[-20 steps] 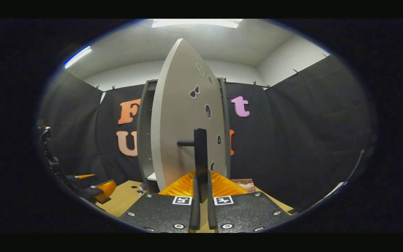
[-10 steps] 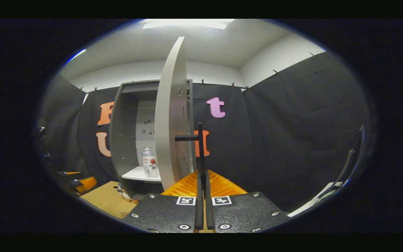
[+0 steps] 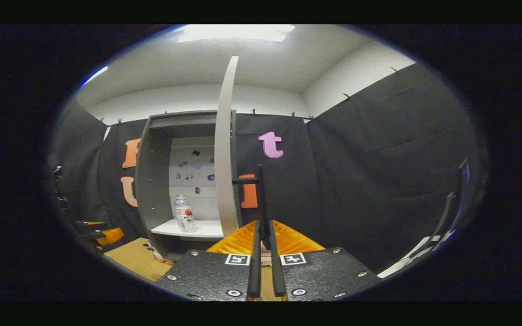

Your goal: Open the cabinet door with the right hand, grasp the bottle in the cabinet with the left hand and place it on the coaster, then close the cabinet door with the right hand.

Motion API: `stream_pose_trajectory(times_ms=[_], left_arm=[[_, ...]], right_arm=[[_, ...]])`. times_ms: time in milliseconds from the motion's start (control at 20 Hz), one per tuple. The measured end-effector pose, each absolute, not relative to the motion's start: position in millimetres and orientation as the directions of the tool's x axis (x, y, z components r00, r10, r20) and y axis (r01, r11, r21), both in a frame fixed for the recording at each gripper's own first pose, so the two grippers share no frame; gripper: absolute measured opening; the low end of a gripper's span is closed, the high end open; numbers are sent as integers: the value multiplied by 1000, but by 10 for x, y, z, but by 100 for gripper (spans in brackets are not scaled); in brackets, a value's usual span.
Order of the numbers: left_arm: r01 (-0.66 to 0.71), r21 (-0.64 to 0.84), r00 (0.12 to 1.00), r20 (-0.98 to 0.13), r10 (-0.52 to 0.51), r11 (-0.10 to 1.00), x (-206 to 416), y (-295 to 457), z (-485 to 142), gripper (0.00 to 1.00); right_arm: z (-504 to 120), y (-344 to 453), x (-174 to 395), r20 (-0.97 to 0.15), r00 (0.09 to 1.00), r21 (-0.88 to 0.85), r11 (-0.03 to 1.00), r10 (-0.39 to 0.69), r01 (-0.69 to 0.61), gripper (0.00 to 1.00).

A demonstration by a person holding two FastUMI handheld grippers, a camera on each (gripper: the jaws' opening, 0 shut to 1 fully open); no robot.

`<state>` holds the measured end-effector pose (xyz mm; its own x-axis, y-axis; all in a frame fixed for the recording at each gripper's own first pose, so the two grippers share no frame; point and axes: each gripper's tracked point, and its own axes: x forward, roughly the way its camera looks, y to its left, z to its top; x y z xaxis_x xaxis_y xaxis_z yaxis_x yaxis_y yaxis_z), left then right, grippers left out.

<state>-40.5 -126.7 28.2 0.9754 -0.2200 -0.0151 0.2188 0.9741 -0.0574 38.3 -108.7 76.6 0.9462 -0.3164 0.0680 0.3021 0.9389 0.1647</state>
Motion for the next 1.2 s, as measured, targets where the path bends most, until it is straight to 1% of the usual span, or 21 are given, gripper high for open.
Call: stream_pose_trajectory(times_ms=[100, 150, 200, 250, 300, 350, 400, 450, 500, 600, 650, 750, 800, 850, 900, 1050, 1100, 1200], left_arm=[[237, -66, 971, -17, -238, 969, -421, -1329, 282, 95], [244, -69, 969, -16, -246, 967, -428, -1337, 271, 95], [249, -69, 968, -15, -251, 966, -437, -1350, 274, 95], [254, -68, 967, -14, -256, 965, -438, -1360, 278, 95], [259, -67, 965, -17, -261, 963, -427, -1353, 265, 94], [264, -65, 964, -21, -266, 962, -419, -1344, 240, 95], [269, -65, 962, -25, -271, 961, -405, -1337, 235, 95], [273, -67, 961, -26, -275, 960, -395, -1333, 237, 96], [278, -70, 959, -27, -281, 958, -370, -1331, 240, 96], [292, -78, 955, -32, -295, 953, -299, -1339, 233, 95], [299, -80, 953, -33, -302, 951, -259, -1343, 235, 96], [308, -73, 950, -27, -311, 949, -171, -1333, 275, 95], [313, -68, 949, -23, -315, 947, -129, -1325, 286, 95], [319, -60, 947, -18, -321, 946, -71, -1337, 295, 95], [329, -56, 944, -12, -330, 943, -18, -1339, 315, 95], [367, -53, 929, -24, -368, 929, 191, -1447, 285, 94], [379, -54, 924, -23, -381, 924, 273, -1486, 288, 95], [399, -63, 916, -24, -401, 915, 453, -1559, 295, 95]], right_arm=[[750, -1066, 345, 64, 946, 181, 936, -317, 301, 14], [728, -1069, 326, 58, 945, 180, 934, -323, 309, 21], [701, -1093, 309, 49, 941, 173, 931, -335, 322, 19], [684, -1093, 286, 42, 937, 163, 928, -346, 335, 22], [677, -1080, 268, 36, 936, 154, 927, -351, 342, 19], [680, -1066, 275, 32, 936, 146, 928, -352, 344, 26], [688, -1035, 279, 29, 937, 137, 930, -347, 340, 27], [686, -1024, 278, 25, 936, 122, 930, -351, 346, 26], [688, -992, 272, 23, 939, 108, 934, -344, 340, 31], [683, -868, 277, 19, 947, 95, 944, -319, 316, 37], [683, -813, 288, 12, 952, 89, 948, -307, 305, 42], [660, -686, 319, 3, 962, 82, 959, -274, 273, 47], [649, -618, 331, -2, 966, 77, 963, -258, 257, 47], [634, -562, 359, -8, 969, 73, 967, -246, 245, 53], [615, -503, 386, -15, 972, 73, 969, -234, 234, 50], [585, -318, 458, -27, 981, 81, 977, -194, 195, 54], [578, -264, 495, -29, 983, 80, 980, -182, 183, 56], [564, -192, 587, -31, 986, 75, 983, -165, 167, 61]])
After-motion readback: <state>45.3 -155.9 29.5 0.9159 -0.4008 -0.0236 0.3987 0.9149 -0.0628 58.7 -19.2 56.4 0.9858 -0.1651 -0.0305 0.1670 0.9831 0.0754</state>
